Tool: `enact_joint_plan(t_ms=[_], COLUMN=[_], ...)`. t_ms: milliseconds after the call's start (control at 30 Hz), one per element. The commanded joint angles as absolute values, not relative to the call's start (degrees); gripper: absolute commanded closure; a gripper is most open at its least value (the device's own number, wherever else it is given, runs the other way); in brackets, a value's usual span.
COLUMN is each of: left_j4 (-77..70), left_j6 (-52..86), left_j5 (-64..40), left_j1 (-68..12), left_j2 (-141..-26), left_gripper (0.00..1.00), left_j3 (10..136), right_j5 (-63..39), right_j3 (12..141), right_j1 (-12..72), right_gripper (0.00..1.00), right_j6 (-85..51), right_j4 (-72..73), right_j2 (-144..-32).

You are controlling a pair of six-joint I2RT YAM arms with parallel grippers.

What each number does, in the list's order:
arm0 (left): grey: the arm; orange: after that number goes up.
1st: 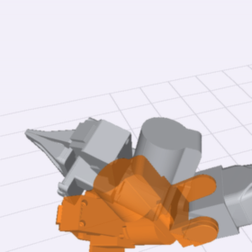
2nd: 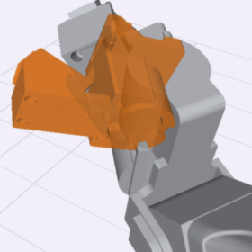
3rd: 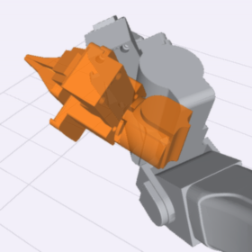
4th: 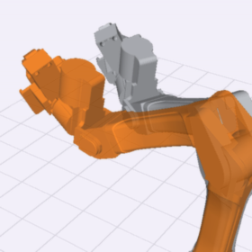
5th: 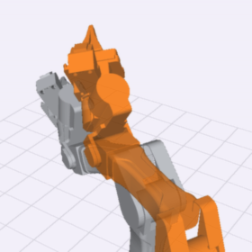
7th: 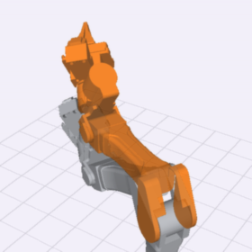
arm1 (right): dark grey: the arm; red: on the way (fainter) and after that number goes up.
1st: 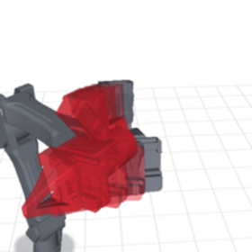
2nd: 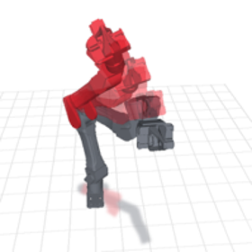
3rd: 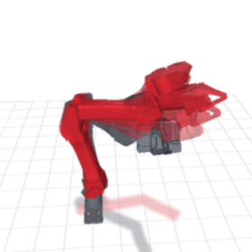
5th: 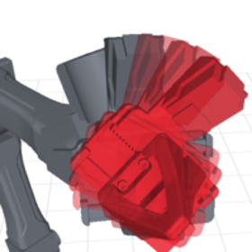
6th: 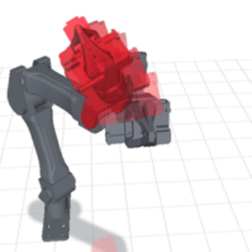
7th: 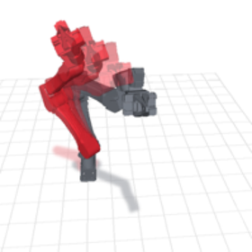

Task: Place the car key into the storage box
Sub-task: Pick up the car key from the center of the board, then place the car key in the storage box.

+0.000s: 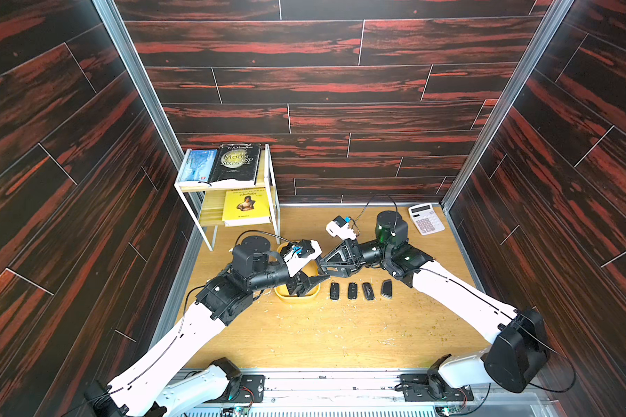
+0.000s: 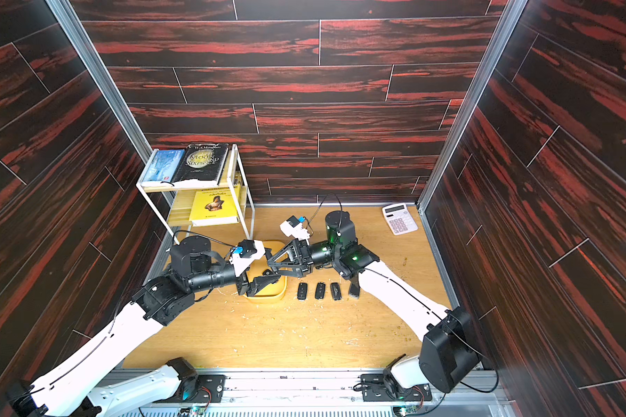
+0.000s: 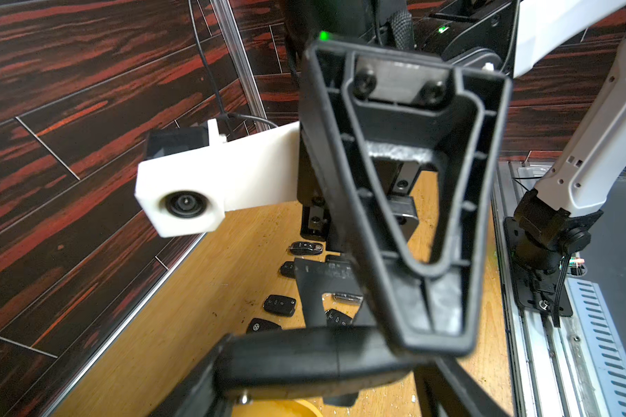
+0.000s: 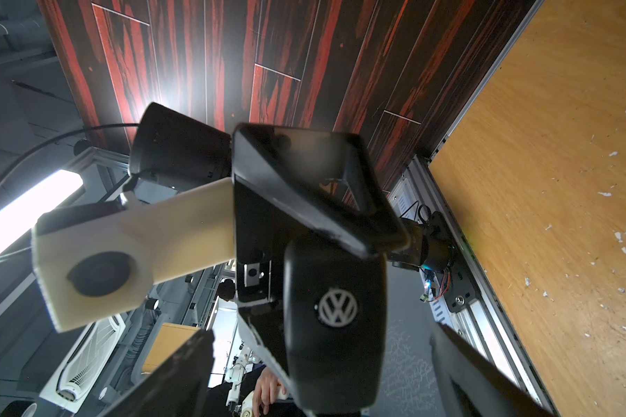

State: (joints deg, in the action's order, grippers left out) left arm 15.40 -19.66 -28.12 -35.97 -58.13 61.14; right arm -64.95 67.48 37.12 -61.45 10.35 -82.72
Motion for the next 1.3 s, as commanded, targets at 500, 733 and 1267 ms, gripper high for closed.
enact_joint_plan(t_ms=[500,733,1267], left_j4=[0.84,-7.56,26.13], left_j6=[3.66,14.84,4.05], left_j5=[-33.38,-34.88,-19.38], left_j1=[-23.53,-21.27,-21.27], left_j2=[-60.94,-68.58,-79.63], left_gripper=[0.60,0.65,0.68], left_j3=[52.57,49.16,61.15], right_j5=[-63.90,-64.73,-65.96], right_j3=[67.82,65.73,61.58], right_j1=[29.35,27.03,21.27], right_gripper=[0.01,0.01,0.01], right_j6=[-59.04,-57.75,-53.23], right_j4=[10.04,9.08,4.05], right_j2=[-88.39,-87.16,-82.89])
